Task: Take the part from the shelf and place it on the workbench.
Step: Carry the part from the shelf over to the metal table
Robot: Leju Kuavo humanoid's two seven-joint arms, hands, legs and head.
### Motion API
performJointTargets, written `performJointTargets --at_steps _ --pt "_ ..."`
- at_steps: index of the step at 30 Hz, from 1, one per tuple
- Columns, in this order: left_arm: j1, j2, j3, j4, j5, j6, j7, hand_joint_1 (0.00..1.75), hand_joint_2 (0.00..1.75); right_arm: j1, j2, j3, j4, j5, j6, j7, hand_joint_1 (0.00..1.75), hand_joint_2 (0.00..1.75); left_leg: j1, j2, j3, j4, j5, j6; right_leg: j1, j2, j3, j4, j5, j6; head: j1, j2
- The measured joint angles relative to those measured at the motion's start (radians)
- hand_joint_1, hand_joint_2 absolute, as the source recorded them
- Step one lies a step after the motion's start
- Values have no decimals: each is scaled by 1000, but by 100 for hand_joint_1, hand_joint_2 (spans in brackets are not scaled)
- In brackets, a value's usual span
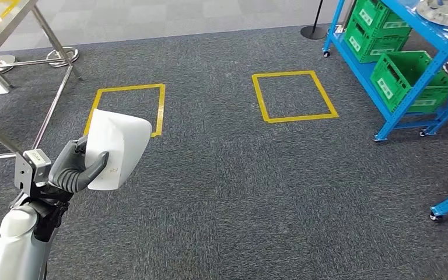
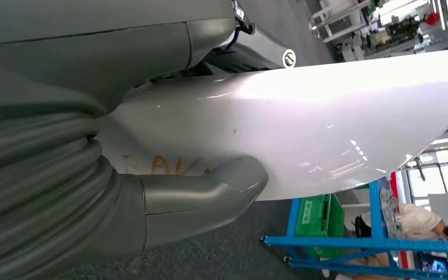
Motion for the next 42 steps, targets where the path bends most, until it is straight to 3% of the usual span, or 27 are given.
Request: performJointTargets --at_steps 2,3,4,6,8,9,11,13,15,17,18,19,20,22,24,26,27,28,30,32,33,34,36,38,39,42 --pt "-4 -3 -2 7 0 0 1 175 175 2 0 0 0 -2 0 0 0 0 4 16 -52 111 -40 -7 2 -28 0 1 -3 -2 0 0" --pt "-6 -4 -3 11 -1 0 2 175 175 3 0 0 0 -6 0 0 0 0 6 18 -55 120 -33 -10 2 -42 1 1 -4 -1 0 0" --pt "-11 -4 -5 15 -2 0 5 175 175 3 1 -1 0 -11 0 0 0 0 7 23 -36 87 -9 -11 2 -56 2 2 -6 1 0 0" --pt "-30 -4 -9 24 -3 -1 9 175 175 3 2 -3 0 -23 0 0 0 0 7 58 38 -50 52 -10 3 -82 7 5 -12 8 -1 0" --pt "-52 -5 -14 35 -4 -3 12 175 175 2 4 -7 0 -31 0 -2 0 0 3 84 87 -142 82 4 8 -104 10 10 -20 18 2 0" --pt "-58 -5 -15 40 -4 -3 13 175 175 1 5 -8 0 -32 0 -3 0 0 -1 83 91 -152 81 13 10 -114 12 11 -23 24 3 0" --pt "-65 -3 -16 50 -5 -3 12 175 175 -1 8 -9 0 -33 0 -4 0 0 -3 59 90 -155 86 30 8 -128 16 11 -26 35 4 0" --pt "-76 -1 -17 58 -9 -1 8 175 175 -3 11 -9 0 -32 0 -4 0 0 0 38 90 -160 91 43 1 -85 3 45 -50 46 6 0" --pt "-88 -1 -19 65 -14 2 3 175 175 -2 14 -9 0 -30 2 -6 0 0 3 16 90 -163 94 52 -3 -17 -54 161 -109 53 9 0" --pt "-93 -1 -21 73 -14 3 0 175 175 2 15 -9 0 -28 3 -6 0 0 1 -10 89 -162 94 55 -2 4 -123 290 -154 53 11 0" --pt "-93 -1 -22 76 -14 4 -2 175 175 4 15 -9 0 -28 3 -5 0 0 0 -25 89 -162 94 56 -2 6 -139 313 -149 52 11 0" --pt "-92 0 -22 79 -13 5 -3 175 175 5 15 -9 0 -26 3 -5 0 0 0 -40 90 -161 94 55 -2 9 -135 294 -125 49 11 0" --pt "-92 1 -22 80 -11 5 -5 175 175 6 15 -9 0 -25 3 -4 0 0 0 -55 91 -160 94 54 -2 16 -113 237 -87 45 11 0" --pt "-92 3 -22 81 -6 6 -8 175 175 6 15 -9 0 -24 3 -5 0 0 1 -82 89 -156 93 49 -3 58 -52 93 -18 37 11 0" --pt "-90 5 -22 82 -3 6 -10 175 175 6 15 -9 0 -24 3 -8 0 0 2 -108 84 -154 93 36 -2 83 -22 25 0 33 11 0" --pt "-85 10 -21 83 -2 6 -10 175 175 5 15 -9 0 -24 2 -7 0 0 6 -129 79 -159 97 21 0 61 -15 16 0 27 11 0" --pt "-83 14 -21 83 -2 6 -11 175 175 4 15 -9 0 -24 1 -6 0 0 5 -116 75 -156 95 16 -1 48 -10 10 3 21 10 0" --pt "-84 17 -21 83 -2 6 -11 175 175 3 15 -9 0 -24 0 -6 0 0 3 -88 66 -140 85 12 -2 34 -5 4 6 14 8 0" --pt "-87 21 -21 84 -2 7 -11 175 175 4 15 -9 0 -25 0 -8 0 0 1 -15 21 -44 32 5 0 6 0 -4 9 4 3 0" --pt "-89 21 -21 88 -2 7 -11 175 175 7 15 -9 0 -25 0 -9 0 0 4 12 -42 85 -22 -3 2 -23 1 -4 6 0 1 0" --pt "-88 22 -21 91 -2 7 -12 175 175 8 15 -10 0 -25 0 -9 0 0 7 14 -58 119 -28 -6 2 -37 1 -4 5 0 1 0" --pt "-88 24 -21 94 -2 7 -15 175 175 8 15 -10 0 -26 0 -8 0 0 9 18 -53 111 -13 -9 1 -51 2 -3 3 2 1 0" --pt "-89 29 -21 99 -1 6 -22 175 175 8 16 -10 0 -27 0 -6 0 0 12 45 10 -7 49 -14 0 -76 5 0 -3 9 1 0" --pt "-92 32 -21 101 0 8 -30 175 175 8 16 -10 0 -27 0 -7 0 0 8 82 72 -122 87 -5 3 -96 8 9 -12 20 2 0" --pt "-93 32 -21 101 0 10 -33 175 175 7 15 -10 0 -28 0 -7 0 0 6 89 84 -147 91 3 6 -106 9 12 -16 26 3 0" --pt "-93 35 -21 100 0 15 -38 175 175 4 14 -10 0 -29 0 -6 0 0 4 55 81 -149 92 30 5 -126 15 17 -27 40 5 0"
